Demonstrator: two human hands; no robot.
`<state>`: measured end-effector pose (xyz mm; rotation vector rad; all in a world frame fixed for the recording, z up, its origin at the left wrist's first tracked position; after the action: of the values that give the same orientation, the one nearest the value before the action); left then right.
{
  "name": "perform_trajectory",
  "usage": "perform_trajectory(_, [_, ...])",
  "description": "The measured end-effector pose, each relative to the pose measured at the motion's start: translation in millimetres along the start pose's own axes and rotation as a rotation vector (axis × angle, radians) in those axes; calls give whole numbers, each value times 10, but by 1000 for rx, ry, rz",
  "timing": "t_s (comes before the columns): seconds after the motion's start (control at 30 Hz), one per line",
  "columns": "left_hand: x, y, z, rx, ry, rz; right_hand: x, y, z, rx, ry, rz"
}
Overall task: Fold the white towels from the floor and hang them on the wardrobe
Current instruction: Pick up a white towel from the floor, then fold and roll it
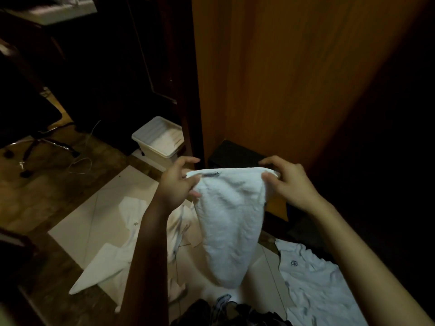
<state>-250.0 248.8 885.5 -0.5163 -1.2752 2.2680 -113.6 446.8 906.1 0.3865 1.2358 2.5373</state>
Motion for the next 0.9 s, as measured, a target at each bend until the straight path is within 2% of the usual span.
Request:
perform_trajectory(0.07, [9,71,-11,-106,-24,79,-44,150,-101,-207,7,152])
perform_trajectory(0.13, [8,134,27,-172,-86,119,-144,341,-259,-377,118,359])
perform_trajectory(0.27, [-18,105,125,-114,-233,60,-396,518,-584,-746,327,690])
perform_trajectory(0.33, [-23,27,95,-109,-256,23,-456,478,-723,-798,545,580])
perform_trajectory(0.4, [-24,-35,63,-137,-271,4,-466,393,-776,-788,668,445])
perform_trajectory(0.47, [-32,-73,52,-151,-284,-12,-505,474,-836,-838,672,566])
perform_trajectory(0.57, [-44,-144,39,-172,-270,-55,-628,705,-870,-822,553,921])
perform_trajectory(0.67, [-42,-239,2,-207,-220,-107,-776,950,-970,-829,568,1187])
perform_trajectory(0.73, [-51,-295,-33,-228,-181,-130,-833,1074,-1036,-780,576,1294])
perform_trajectory(0.8, [-63,-323,-36,-261,-164,-142,-764,1150,-1066,-734,581,1246])
perform_trajectory(0.9, [-73,-345,-7,-289,-127,-146,-337,1211,-799,-573,403,931])
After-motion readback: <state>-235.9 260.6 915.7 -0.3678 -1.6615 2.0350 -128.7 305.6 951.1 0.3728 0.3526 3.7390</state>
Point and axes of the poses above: each hand's wrist, its own x-axis towards the middle knuckle, its own z-axis out of the back of the hand, y = z × x, the point moved 10 cm from there along x, towards the middle knuckle, and after that the axes turned 13 degrees about x, right-handed, at the moved point
